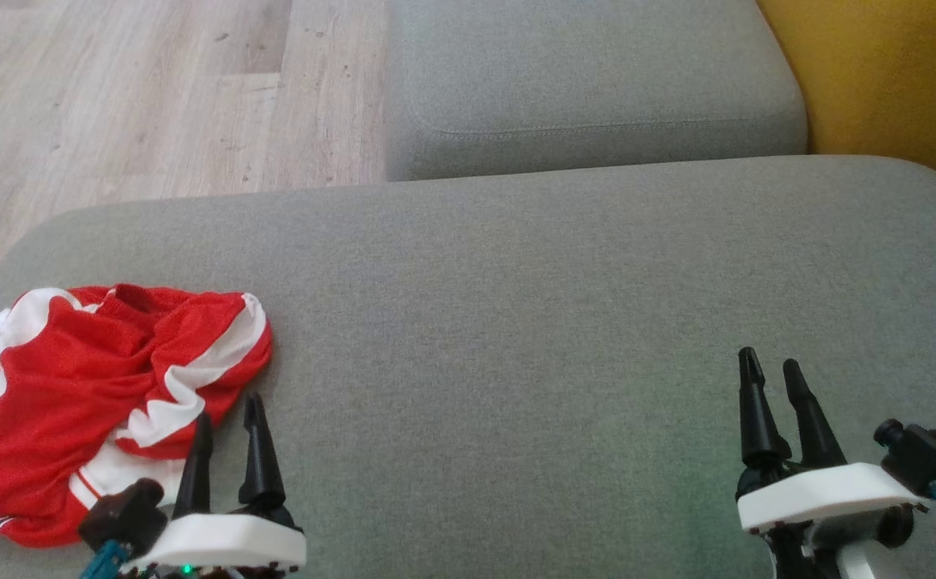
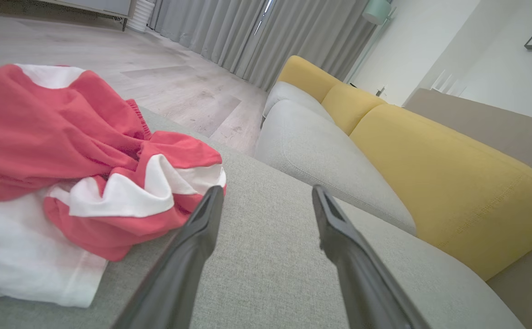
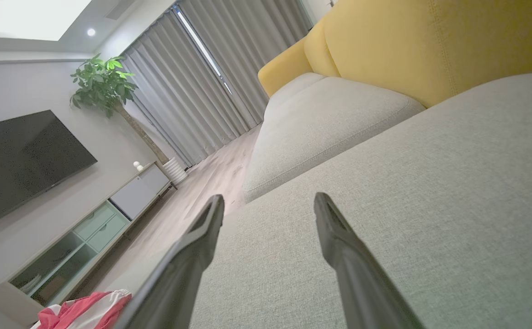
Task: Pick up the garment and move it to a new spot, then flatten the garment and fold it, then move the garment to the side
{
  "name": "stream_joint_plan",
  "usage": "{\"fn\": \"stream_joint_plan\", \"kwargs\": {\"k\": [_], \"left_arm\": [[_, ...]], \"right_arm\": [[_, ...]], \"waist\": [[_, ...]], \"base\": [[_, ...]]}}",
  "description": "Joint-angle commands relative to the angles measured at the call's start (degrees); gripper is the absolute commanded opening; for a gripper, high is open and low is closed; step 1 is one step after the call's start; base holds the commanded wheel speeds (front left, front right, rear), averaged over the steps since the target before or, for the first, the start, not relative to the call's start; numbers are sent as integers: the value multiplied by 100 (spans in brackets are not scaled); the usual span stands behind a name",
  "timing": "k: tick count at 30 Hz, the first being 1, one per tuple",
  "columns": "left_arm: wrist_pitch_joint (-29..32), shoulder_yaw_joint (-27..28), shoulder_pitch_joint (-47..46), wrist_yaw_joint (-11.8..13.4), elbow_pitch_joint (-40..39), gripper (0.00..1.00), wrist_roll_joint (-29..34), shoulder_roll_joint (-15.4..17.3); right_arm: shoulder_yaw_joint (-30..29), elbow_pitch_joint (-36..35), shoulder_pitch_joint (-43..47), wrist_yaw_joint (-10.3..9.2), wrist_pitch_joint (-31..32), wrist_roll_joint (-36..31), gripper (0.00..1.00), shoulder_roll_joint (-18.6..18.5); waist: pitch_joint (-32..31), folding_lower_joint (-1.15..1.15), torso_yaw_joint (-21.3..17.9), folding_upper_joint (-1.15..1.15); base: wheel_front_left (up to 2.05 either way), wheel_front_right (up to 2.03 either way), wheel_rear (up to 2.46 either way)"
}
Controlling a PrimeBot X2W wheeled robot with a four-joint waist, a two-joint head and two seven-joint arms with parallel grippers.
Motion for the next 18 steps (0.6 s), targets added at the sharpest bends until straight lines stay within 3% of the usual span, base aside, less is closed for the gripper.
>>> {"fn": "stream_joint_plan", "kwargs": {"k": [1, 18], "left_arm": [[-101, 38, -137, 47, -235, 100, 210, 31], [-387, -83, -29, 276, -335, 100, 1395, 34]], "right_arm": [[131, -231, -116, -3, -96, -208, 100, -43], [57, -118, -27, -3, -384, -1494, 100, -51]], "waist": [[-15, 0, 10, 0], [-89, 0, 4, 0]], "base": [[0, 0, 0], [0, 0, 0]]}}
